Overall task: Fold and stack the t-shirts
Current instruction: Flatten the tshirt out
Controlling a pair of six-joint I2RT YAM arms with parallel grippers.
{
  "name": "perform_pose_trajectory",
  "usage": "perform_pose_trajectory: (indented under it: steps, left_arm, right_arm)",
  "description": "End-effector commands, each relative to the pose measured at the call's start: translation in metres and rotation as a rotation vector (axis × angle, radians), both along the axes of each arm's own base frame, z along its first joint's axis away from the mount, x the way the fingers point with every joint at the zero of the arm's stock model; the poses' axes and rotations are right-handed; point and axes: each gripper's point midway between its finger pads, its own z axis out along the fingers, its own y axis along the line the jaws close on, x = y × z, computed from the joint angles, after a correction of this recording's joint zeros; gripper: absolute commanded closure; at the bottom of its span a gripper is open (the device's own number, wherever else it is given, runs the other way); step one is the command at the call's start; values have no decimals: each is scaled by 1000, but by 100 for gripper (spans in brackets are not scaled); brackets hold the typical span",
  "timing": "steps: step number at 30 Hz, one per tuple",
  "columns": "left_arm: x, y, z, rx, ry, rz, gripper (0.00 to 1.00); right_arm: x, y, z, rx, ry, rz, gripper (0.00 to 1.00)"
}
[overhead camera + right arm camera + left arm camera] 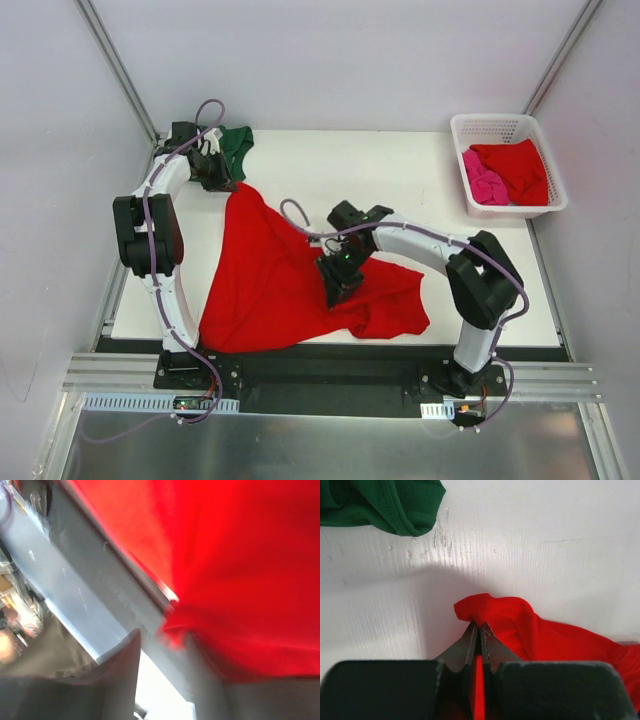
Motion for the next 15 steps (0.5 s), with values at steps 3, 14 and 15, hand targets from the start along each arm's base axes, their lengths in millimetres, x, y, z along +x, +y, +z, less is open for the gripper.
perform_pose_trajectory:
  steps: [3,14,15]
  left_arm:
    - [-4,-6,36,-16,-68,-22,100]
    - [-6,-8,37,-18,-70,-25,100]
    - [-7,-8,37,-18,-70,-25,100]
  right_arm:
    - [-11,-8,8,-107,-145,9,36]
    - [96,-41,17,-313,-547,-379,25]
    - [98,-41,11,-320,-533,-380,25]
